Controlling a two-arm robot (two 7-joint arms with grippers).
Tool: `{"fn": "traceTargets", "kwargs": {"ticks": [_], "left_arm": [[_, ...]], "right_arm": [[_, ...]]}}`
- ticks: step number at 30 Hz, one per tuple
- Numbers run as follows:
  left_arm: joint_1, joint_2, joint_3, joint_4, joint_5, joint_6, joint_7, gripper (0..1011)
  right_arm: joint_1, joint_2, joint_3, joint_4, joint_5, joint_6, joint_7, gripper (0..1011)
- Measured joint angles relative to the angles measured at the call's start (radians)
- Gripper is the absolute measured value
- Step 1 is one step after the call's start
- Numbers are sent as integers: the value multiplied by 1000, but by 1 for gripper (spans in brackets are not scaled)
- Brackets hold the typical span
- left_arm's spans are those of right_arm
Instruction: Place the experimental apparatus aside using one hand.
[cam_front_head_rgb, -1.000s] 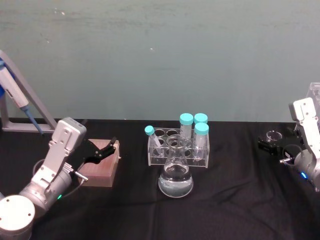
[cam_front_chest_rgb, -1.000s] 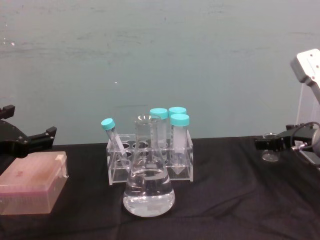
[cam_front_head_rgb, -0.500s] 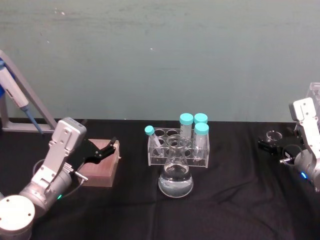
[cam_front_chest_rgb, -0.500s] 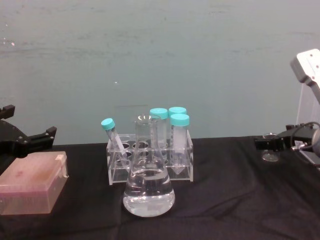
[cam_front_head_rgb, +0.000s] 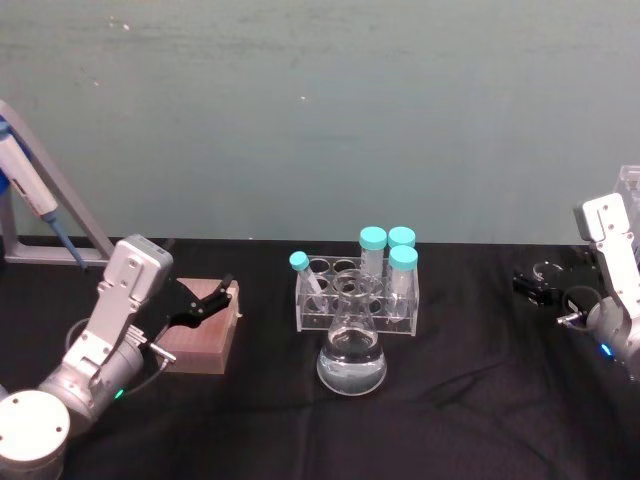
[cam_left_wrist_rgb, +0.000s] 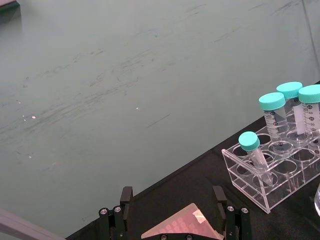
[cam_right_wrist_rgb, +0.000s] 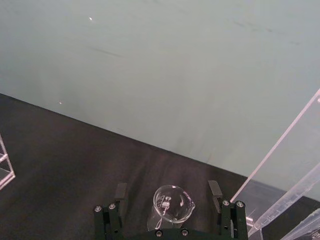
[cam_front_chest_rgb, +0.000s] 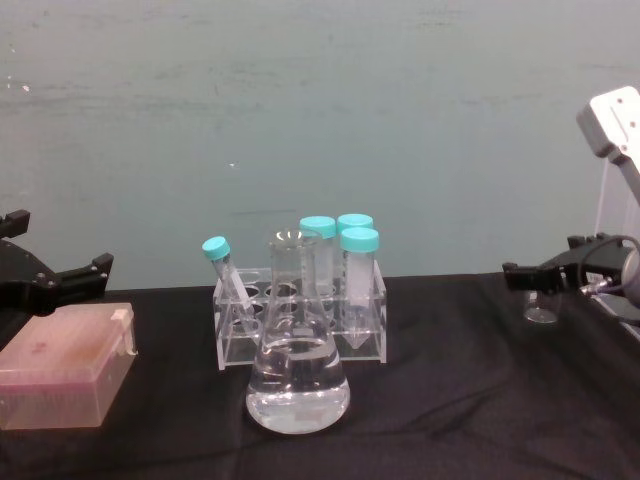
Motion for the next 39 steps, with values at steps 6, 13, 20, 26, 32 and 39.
{"fn": "traceTargets", "kwargs": {"ticks": [6,13,20,26,32,39], "left_arm": [[0,0,0,0,0,0,0,1000],[0,0,0,0,0,0,0,1000],[0,0,0,0,0,0,0,1000],[0,0,0,0,0,0,0,1000],[0,0,0,0,0,0,0,1000],[0,0,0,0,0,0,0,1000]], "right_arm": [[-32,11,-4,-67,-8,-15,25,1003],[-69,30,-11,-144,1,-23,82,1003],[-126,59,-15,-262,41,-1,149,1003],[-165,97,-28,-344,97,5,245,1003],[-186,132,-45,-385,147,-7,333,1003],[-193,155,-63,-403,195,-33,404,1003]]}}
